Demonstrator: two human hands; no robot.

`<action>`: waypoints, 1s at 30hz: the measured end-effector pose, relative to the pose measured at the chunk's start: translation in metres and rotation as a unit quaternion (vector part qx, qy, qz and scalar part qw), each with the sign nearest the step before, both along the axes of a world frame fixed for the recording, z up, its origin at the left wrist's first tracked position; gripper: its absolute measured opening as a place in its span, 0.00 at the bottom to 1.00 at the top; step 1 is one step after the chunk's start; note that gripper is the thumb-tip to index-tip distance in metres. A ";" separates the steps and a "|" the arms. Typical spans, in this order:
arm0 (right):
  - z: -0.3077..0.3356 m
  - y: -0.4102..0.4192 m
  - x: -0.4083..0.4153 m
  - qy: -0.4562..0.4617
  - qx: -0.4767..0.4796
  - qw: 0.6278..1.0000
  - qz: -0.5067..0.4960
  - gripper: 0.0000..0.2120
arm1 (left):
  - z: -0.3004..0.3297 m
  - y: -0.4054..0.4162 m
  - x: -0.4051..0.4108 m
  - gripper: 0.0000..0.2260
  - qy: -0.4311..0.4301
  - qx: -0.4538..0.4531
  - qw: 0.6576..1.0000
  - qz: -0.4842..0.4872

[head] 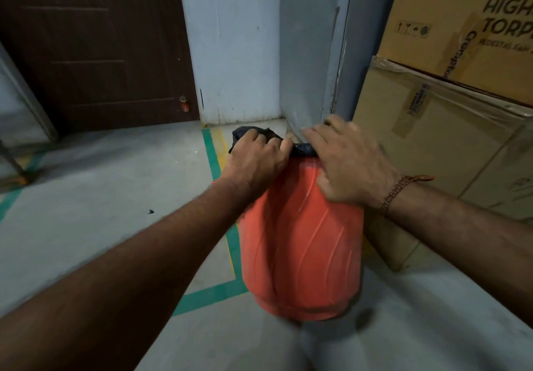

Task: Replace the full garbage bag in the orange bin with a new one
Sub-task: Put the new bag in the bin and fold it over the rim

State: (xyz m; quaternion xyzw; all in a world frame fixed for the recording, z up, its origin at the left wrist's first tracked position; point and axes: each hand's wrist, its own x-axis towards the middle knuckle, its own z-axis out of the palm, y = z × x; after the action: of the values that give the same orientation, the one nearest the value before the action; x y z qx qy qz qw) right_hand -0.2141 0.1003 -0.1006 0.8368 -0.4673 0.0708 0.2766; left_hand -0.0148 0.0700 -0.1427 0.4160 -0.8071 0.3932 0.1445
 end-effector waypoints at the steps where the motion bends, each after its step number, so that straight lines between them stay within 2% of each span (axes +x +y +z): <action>1: 0.003 0.005 0.010 -0.005 -0.002 1.000 0.018 0.33 | 0.000 -0.001 -0.001 0.09 0.003 -0.001 1.000 -0.013; 2: 0.004 0.009 0.021 -0.014 -0.004 0.999 0.028 0.33 | -0.001 -0.003 -0.002 0.09 0.003 -0.006 1.000 -0.022; 5: -0.001 0.009 0.042 -0.076 0.024 0.997 0.012 0.26 | -0.002 -0.005 -0.003 0.10 0.001 -0.030 0.999 -0.039; 7: -0.005 0.004 0.043 -0.108 0.041 0.993 0.012 0.20 | -0.005 -0.007 0.000 0.07 0.024 -0.032 0.998 -0.038; 8: -0.006 0.001 0.040 -0.119 0.041 0.992 0.017 0.18 | -0.007 -0.008 0.002 0.09 0.050 -0.024 0.998 -0.031; 10: -0.009 -0.006 0.033 -0.136 0.042 0.989 0.033 0.15 | -0.010 -0.009 0.010 0.13 0.094 0.013 0.995 -0.019; 13: -0.013 -0.013 0.027 -0.112 0.023 0.992 0.048 0.09 | -0.012 -0.010 0.022 0.12 0.143 0.043 0.988 -0.041; 17: -0.014 -0.018 0.019 -0.111 0.023 0.992 0.053 0.06 | -0.010 -0.008 0.031 0.22 0.246 0.102 0.961 -0.077; 20: -0.010 -0.021 0.007 -0.135 0.051 0.988 0.058 0.06 | -0.009 -0.012 0.039 0.19 0.267 0.167 0.942 -0.115; 23: -0.009 -0.019 0.000 -0.145 0.063 0.985 0.062 0.09 | -0.001 -0.011 0.040 0.15 0.254 0.189 0.941 -0.121; 26: -0.010 -0.012 0.001 -0.144 0.042 0.987 0.050 0.14 | 0.008 -0.004 0.030 0.12 0.163 0.143 0.973 -0.075; 30: -0.011 -0.007 0.010 -0.042 -0.028 0.998 0.033 0.11 | 0.017 0.009 0.006 0.13 0.050 0.112 0.992 -0.008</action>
State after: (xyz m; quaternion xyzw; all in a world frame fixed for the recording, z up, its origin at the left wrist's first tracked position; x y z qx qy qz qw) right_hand -0.2039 0.0937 -0.1121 0.8398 -0.4486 0.1277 0.2780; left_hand -0.0088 0.0793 -0.1256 0.4423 -0.8410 0.2782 0.1403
